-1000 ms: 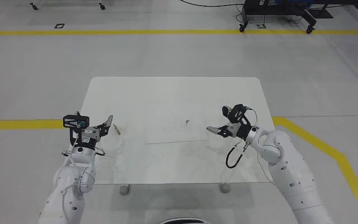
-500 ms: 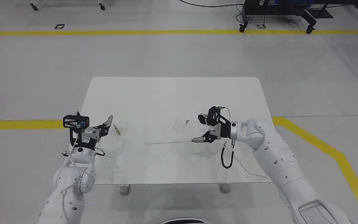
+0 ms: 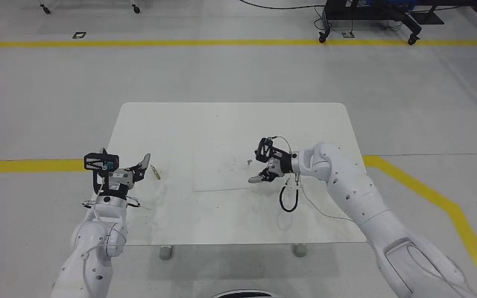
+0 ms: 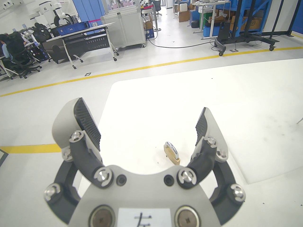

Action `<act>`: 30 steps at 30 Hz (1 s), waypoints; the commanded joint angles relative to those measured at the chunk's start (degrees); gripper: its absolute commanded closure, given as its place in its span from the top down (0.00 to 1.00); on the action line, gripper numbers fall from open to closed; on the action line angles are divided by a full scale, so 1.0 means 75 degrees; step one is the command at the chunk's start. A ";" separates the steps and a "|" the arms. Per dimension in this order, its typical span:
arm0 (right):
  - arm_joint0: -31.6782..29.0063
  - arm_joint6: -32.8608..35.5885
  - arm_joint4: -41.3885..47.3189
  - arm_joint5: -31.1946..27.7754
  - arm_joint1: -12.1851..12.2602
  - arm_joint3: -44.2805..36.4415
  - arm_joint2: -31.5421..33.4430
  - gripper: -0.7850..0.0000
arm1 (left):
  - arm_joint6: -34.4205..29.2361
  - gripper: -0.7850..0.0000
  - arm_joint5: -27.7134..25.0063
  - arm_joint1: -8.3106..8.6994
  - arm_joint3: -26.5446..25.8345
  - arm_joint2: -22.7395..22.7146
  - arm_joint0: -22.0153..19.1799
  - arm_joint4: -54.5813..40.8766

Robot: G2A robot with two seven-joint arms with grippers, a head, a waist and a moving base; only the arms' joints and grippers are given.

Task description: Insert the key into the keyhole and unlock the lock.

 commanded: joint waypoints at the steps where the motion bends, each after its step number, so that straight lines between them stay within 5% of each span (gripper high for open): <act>1: 0.0164 0.0000 -0.0168 0.0160 -0.0054 0.0196 -0.0153 0.79 | 0.0000 1.00 0.0000 0.0000 0.0000 0.0000 0.0000 0.0000; 8: 0.0701 -0.0058 -0.0340 0.0195 -0.0279 0.0819 -0.0680 0.49 | 0.0000 1.00 0.0000 0.0000 0.0000 0.0000 0.0000 0.0000; 25: 0.1498 -0.0254 -0.0698 0.0374 -0.0732 0.1898 -0.1507 0.26 | 0.0000 1.00 0.0000 0.0000 0.0000 0.0000 0.0000 0.0000; 29: 0.1591 -0.0395 -0.0772 0.0357 -0.0787 0.2047 -0.1587 0.00 | 0.0000 1.00 0.0000 0.0000 0.0000 0.0000 0.0000 0.0000; 30: 0.1614 -0.0440 -0.0779 0.0341 -0.0794 0.2083 -0.1591 0.00 | 0.0000 1.00 0.0000 0.0000 0.0000 0.0000 0.0000 0.0000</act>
